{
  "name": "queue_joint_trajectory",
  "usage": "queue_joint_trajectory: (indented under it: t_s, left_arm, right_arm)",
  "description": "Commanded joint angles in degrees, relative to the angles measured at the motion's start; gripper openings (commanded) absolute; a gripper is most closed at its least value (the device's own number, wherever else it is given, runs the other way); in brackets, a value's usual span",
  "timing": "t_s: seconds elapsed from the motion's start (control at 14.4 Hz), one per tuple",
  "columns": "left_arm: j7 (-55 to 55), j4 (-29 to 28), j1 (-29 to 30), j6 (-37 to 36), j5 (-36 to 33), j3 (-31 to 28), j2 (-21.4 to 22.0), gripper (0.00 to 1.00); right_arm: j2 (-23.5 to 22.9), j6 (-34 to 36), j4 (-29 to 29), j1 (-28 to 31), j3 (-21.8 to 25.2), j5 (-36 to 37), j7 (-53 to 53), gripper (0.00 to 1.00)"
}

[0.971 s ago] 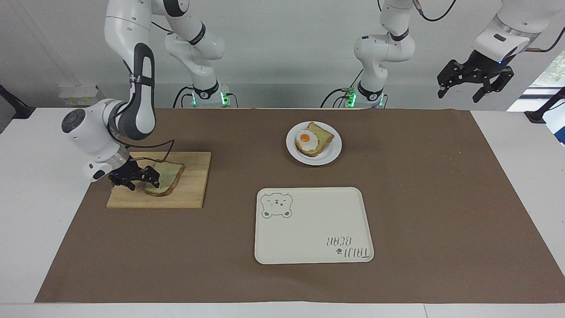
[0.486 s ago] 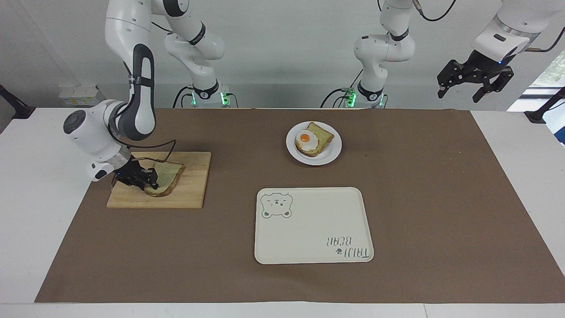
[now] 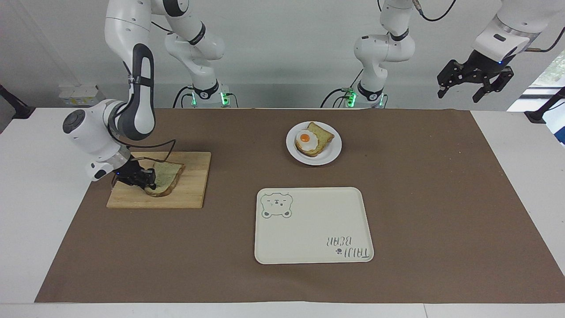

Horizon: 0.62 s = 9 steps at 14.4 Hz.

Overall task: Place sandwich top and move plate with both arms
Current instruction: 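Close the right gripper on the bread slice edge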

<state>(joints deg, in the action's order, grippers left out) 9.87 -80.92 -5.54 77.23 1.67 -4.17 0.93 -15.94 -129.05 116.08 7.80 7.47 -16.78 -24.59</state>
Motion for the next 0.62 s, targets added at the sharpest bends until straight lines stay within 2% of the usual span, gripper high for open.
queue_joint_trajectory:
  t_s: [0.0,0.21,0.56]
  left_arm:
    - [0.59,-1.61,0.18,0.03,-0.44,0.13,1.44,1.0]
    - [0.59,-1.61,0.18,0.03,-0.44,0.04,1.44,1.0]
    - [0.59,-1.61,0.18,0.03,-0.44,0.13,1.44,1.0]
  right_arm:
    - [-0.23,0.11,-0.06,0.72,-0.35,-1.06,-2.74,0.0]
    - [0.2,2.91,-1.99,0.64,-0.35,-0.97,-3.36,0.0]
    - [1.25,15.83,-8.23,-0.15,-0.87,-0.53,-5.29,0.0]
